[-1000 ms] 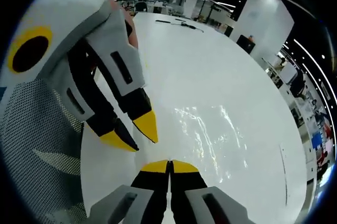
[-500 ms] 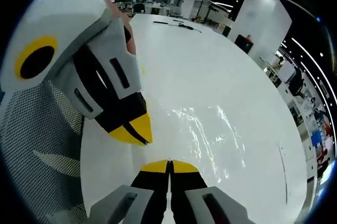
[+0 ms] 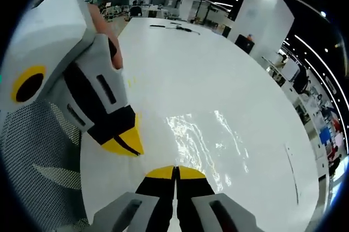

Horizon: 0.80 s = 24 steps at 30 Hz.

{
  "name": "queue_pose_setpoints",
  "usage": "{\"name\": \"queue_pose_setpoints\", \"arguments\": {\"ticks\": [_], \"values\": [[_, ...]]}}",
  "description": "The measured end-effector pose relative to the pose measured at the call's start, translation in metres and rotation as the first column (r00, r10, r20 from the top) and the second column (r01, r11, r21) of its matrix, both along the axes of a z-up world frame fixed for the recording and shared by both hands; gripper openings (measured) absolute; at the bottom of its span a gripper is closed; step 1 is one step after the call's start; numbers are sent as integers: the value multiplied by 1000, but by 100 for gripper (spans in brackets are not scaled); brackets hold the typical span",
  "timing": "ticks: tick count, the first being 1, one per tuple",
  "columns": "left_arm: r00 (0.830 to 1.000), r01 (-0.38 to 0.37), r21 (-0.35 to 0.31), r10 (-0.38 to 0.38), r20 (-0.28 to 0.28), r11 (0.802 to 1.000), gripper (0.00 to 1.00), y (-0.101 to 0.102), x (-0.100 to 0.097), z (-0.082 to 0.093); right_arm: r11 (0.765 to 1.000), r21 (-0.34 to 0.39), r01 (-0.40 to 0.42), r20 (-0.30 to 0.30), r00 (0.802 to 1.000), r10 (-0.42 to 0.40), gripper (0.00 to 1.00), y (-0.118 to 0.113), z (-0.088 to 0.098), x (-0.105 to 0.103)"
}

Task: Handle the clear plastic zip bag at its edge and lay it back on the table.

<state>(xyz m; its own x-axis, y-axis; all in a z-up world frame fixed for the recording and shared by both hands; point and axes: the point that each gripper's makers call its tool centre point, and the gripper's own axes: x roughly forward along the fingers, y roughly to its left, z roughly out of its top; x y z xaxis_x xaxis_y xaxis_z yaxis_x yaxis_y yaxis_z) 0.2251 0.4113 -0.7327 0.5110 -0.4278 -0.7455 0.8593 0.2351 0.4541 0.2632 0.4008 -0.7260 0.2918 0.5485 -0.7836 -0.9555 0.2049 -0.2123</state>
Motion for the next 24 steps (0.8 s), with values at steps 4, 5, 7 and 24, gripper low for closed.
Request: {"name": "queue_pose_setpoints", "arguments": {"ticks": [4,5,7,24], "values": [[1000,5,0,-5,-7,1000,0,-2,-2,-1,999,16,31,-7,999,-31,0,-2,4,5],[1000,7,-1,-7,-8,1000,0,-2,-3,-2,999,17,37,-5,999,-37,0,-3,5,6],[1000,11,1,-11,-9,1000,0,-3,-3,-2,998,23,52,-2,999,-52,0,-4,7,9],[999,29,-4,-29,-22,1000,0,-9,-6,-7,981,129,145,68,986,-154,0,-6,36,37]]}}
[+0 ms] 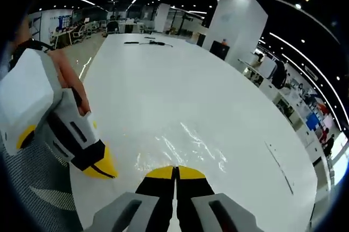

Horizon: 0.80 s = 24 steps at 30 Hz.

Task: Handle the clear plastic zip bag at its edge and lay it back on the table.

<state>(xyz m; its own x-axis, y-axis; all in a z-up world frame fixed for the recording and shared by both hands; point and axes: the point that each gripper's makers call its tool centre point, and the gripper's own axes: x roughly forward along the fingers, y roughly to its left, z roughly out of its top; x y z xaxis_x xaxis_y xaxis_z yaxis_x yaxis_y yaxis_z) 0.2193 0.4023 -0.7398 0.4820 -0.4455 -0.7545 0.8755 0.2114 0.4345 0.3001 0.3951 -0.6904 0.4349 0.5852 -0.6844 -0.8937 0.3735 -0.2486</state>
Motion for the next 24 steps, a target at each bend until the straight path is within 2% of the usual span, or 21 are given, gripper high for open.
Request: {"name": "queue_pose_setpoints", "arguments": {"ticks": [24], "values": [[1000,5,3,-5,-13,1000,0,0,-5,-3,1000,-1,7,10,1000,-7,0,0,6,3]]}}
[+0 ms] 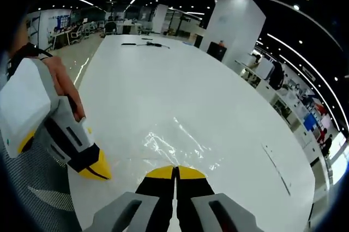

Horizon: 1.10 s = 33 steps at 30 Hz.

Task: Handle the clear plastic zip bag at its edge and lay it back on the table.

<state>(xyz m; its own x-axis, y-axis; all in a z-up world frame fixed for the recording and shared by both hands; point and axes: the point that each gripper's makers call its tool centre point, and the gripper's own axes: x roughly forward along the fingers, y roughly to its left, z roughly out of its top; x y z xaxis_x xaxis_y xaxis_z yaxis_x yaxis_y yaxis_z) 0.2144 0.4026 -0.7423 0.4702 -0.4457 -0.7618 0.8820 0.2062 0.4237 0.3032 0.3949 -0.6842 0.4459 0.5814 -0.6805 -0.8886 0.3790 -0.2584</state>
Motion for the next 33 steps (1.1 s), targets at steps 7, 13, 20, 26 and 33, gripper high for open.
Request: {"name": "queue_pose_setpoints", "arguments": {"ticks": [7,13,20,26,33], "values": [[1000,1,3,-1,0,1000,0,0,0,0,1000,0,1,-3,1000,-1,0,-1,0,0],[1000,-4,6,4,-3,1000,0,1,0,0,1000,-3,1,-13,1000,-1,0,-2,-4,-2],[1000,-25,1,25,6,1000,0,1,4,3,1000,-14,-7,-15,1000,7,0,-2,-7,-5],[999,-32,-4,33,17,999,0,1,8,6,999,-29,-24,-22,999,23,0,-1,-10,-10],[999,-39,-4,39,20,999,0,2,9,6,998,-49,-42,-48,998,39,0,-1,-19,-16]]}}
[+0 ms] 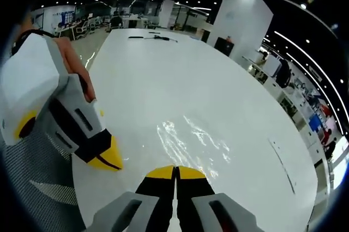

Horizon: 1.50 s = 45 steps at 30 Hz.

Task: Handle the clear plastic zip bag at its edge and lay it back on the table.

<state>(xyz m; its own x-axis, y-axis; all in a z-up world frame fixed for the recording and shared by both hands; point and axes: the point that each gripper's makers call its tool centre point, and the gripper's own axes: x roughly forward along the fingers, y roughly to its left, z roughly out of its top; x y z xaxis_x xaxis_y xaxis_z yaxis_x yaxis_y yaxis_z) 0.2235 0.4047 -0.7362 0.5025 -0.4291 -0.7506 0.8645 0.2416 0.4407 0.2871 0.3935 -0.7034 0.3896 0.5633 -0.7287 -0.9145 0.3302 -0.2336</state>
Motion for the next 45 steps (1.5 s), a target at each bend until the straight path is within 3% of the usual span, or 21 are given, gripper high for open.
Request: {"name": "queue_pose_setpoints", "arguments": {"ticks": [20,25,36,45], "values": [[1000,18,19,-18,0,1000,0,2,1,-7,999,-26,-33,-99,995,30,0,0,-26,-33],[999,45,31,-46,19,999,0,0,8,-6,999,-20,-36,-96,995,34,4,-4,-24,-34],[993,113,51,-115,39,992,0,-10,24,-9,998,43,35,-63,998,-32,10,-25,-9,-27],[978,199,113,-204,41,974,0,-10,34,-19,993,47,106,-63,993,-103,10,-49,-12,-22]]}}
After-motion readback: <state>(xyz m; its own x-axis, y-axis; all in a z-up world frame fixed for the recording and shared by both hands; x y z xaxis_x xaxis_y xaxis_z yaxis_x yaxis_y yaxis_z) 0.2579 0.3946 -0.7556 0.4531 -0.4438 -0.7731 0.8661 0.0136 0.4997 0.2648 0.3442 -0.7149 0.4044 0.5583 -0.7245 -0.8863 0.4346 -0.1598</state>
